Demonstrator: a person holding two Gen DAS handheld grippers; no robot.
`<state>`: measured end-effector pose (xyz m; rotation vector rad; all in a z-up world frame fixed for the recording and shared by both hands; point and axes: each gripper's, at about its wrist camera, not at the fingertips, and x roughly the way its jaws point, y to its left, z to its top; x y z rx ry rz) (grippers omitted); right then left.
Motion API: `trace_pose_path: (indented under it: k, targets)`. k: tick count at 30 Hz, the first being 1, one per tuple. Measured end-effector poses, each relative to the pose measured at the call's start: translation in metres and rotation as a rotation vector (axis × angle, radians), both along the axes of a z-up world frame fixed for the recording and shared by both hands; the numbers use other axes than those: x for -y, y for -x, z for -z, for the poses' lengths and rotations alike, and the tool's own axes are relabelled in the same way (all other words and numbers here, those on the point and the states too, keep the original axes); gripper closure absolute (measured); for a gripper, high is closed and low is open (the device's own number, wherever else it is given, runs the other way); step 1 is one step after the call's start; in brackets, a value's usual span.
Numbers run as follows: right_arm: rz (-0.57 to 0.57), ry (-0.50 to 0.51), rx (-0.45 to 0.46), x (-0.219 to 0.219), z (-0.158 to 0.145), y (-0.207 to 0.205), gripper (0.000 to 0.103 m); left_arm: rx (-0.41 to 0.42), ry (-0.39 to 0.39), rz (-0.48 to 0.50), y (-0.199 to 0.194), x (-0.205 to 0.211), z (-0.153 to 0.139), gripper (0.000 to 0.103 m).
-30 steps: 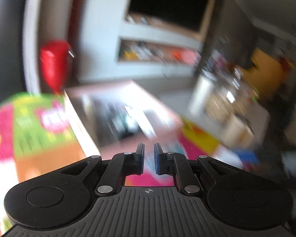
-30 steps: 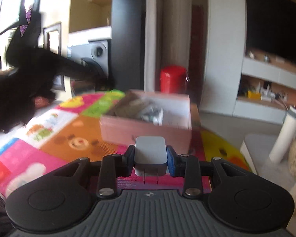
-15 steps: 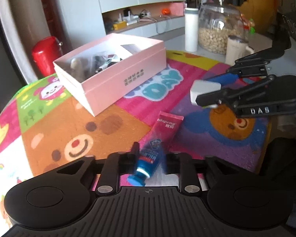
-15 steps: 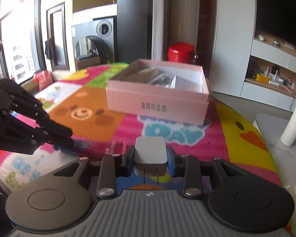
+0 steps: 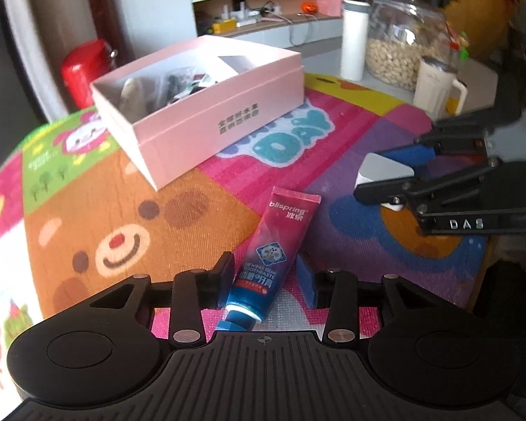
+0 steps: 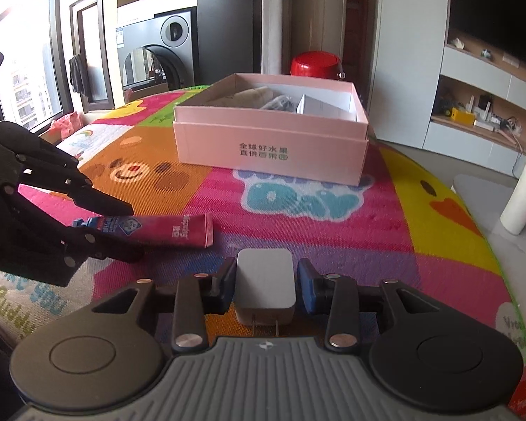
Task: Organize rigid objects
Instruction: 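Carry the toothpaste with the left tool into the pink box while the right drops the charger plug there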
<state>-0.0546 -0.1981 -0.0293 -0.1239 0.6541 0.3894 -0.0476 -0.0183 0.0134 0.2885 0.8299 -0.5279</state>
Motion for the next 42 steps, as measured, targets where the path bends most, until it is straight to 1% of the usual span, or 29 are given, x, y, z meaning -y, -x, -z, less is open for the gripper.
trace_pose_path:
  k: [3,7,10,13,16,19,24,26,28,31,36,39,42]
  targets:
    - [0.000,0.000,0.002,0.000,0.000,0.000,0.066,-0.011,0.027,-0.003,-0.002,-0.004,0.000,0.059]
    - [-0.002,0.004,0.006,0.000,0.000,0.000,0.067,0.020,0.024,0.014,0.002,-0.003,0.002,0.059]
    - [-0.003,0.001,0.018,0.000,-0.001,0.001,0.070,0.036,0.042,0.010,0.005,-0.006,0.004,0.060]
    - [-0.005,0.003,0.021,-0.001,-0.002,0.001,0.070,0.044,0.056,0.007,0.006,-0.007,0.005,0.060]
    - [-0.003,0.003,0.022,-0.001,-0.002,0.001,0.070,0.054,0.074,0.003,0.007,-0.009,0.006,0.063]
    - [-0.004,0.004,0.027,-0.001,-0.004,0.001,0.071,0.067,0.097,-0.008,0.009,-0.012,0.007,0.070]
    - [0.000,-0.005,0.059,0.003,-0.013,0.005,0.071,0.039,0.163,-0.015,0.009,-0.019,0.005,0.070]
    - [0.007,-0.018,0.074,0.007,-0.020,0.006,0.071,0.046,0.168,-0.007,0.011,-0.020,0.003,0.070]
    - [0.016,-0.025,0.091,0.011,-0.026,0.007,0.071,0.069,0.172,-0.011,0.014,-0.020,-0.001,0.070]
    - [0.032,-0.033,0.118,0.016,-0.034,0.009,0.071,0.093,0.209,-0.022,0.017,-0.025,-0.011,0.070]
    - [0.038,-0.039,0.149,0.019,-0.044,0.013,0.071,0.150,0.243,-0.033,0.020,-0.031,-0.031,0.070]
    - [0.033,-0.046,0.166,0.018,-0.053,0.011,0.071,0.191,0.259,-0.038,0.015,-0.034,-0.047,0.070]
    - [0.024,-0.055,0.192,0.016,-0.072,0.004,0.071,0.254,0.269,-0.051,0.003,-0.036,-0.069,0.070]
